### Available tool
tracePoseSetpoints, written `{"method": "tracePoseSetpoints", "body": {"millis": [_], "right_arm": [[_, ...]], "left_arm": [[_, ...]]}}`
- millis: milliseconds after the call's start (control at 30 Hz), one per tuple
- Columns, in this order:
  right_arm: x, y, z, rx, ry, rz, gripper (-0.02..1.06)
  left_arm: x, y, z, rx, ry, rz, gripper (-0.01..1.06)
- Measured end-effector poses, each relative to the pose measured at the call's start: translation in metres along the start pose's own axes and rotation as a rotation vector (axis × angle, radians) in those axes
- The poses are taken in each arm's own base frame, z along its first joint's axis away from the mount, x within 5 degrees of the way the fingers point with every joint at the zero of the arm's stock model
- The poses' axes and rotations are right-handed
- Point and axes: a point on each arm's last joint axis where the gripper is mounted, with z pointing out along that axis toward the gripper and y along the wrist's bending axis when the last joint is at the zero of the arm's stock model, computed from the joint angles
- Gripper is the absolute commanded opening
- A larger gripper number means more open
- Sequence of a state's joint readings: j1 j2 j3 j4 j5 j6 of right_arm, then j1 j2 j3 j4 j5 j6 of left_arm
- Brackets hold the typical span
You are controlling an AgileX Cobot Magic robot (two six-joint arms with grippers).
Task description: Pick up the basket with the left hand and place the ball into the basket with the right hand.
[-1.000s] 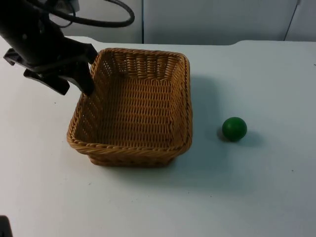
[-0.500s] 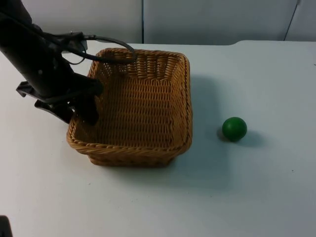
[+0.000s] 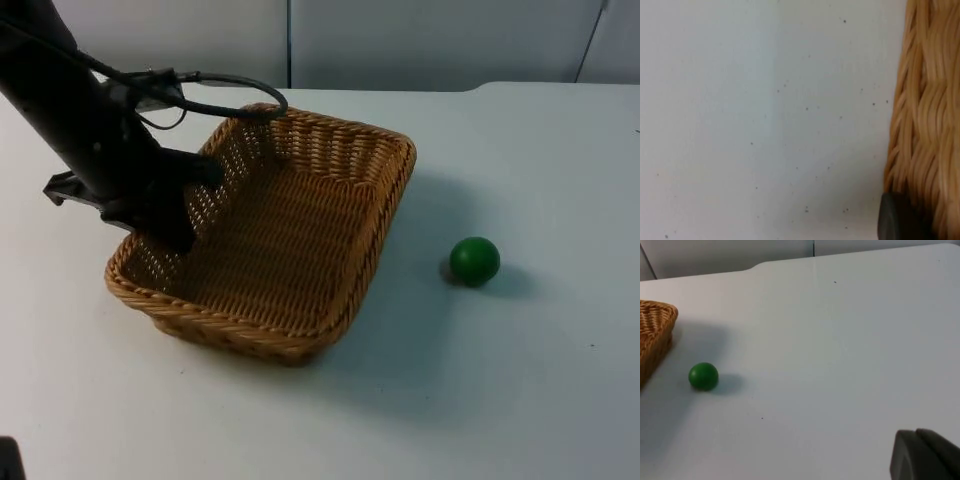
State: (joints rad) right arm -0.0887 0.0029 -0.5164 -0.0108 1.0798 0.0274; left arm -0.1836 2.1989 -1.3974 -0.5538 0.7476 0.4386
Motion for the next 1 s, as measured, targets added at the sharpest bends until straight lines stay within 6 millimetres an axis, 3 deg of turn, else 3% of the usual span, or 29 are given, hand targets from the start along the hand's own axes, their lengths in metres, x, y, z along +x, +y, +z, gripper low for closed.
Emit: {"method": "tracePoseSetpoints", "body": {"millis": [333,500,1000], "right_arm": [[0.0,0.0,0.0,0.0,0.0,0.0,0.0],[0.0,0.0,0.0,0.0,0.0,0.0,0.0],[0.0,0.0,0.0,0.0,0.0,0.0,0.0]], "left_arm": [[-0.008,0.012,-0.044,0.008,-0.095,-0.142,0.0],[-0.007,0.012,-0.054,0.056,-0.096,-0.186,0.0],[-0.005,0.007,-0.057,0.113,-0.067,-0.216,0.0]]}}
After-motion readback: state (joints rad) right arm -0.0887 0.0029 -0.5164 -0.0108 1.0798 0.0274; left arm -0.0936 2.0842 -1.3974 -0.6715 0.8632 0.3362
